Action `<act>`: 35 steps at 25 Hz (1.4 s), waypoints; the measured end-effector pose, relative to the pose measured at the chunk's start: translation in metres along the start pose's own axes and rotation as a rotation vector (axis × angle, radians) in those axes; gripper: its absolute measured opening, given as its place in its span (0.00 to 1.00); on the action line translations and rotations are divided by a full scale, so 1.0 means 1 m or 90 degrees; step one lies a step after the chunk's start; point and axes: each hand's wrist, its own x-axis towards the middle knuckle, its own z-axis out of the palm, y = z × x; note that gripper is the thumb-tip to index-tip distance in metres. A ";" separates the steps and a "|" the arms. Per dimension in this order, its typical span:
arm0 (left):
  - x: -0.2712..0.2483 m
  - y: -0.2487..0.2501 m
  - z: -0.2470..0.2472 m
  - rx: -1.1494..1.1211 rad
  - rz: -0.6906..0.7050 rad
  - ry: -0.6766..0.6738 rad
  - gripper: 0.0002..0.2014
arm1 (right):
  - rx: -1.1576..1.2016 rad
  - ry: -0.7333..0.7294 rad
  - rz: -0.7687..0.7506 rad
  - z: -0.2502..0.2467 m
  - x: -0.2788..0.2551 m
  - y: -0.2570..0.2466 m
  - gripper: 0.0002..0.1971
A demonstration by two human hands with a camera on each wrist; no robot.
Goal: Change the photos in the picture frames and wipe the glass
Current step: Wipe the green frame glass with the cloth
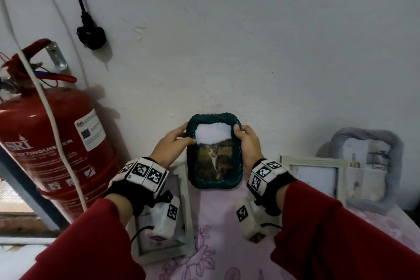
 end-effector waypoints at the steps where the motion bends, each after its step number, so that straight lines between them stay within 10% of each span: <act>1: 0.001 -0.002 0.000 0.012 -0.004 -0.017 0.31 | 0.005 0.005 0.001 -0.001 0.003 0.006 0.09; 7: 0.004 -0.009 -0.001 0.081 -0.044 -0.114 0.38 | -0.047 0.012 -0.005 -0.009 0.007 0.026 0.05; 21: -0.004 -0.008 0.002 0.057 -0.067 -0.038 0.19 | -0.275 0.106 -0.102 -0.013 -0.001 0.025 0.15; 35: -0.012 0.002 -0.002 0.259 0.023 -0.007 0.25 | -0.307 0.103 -0.047 -0.027 -0.012 0.013 0.25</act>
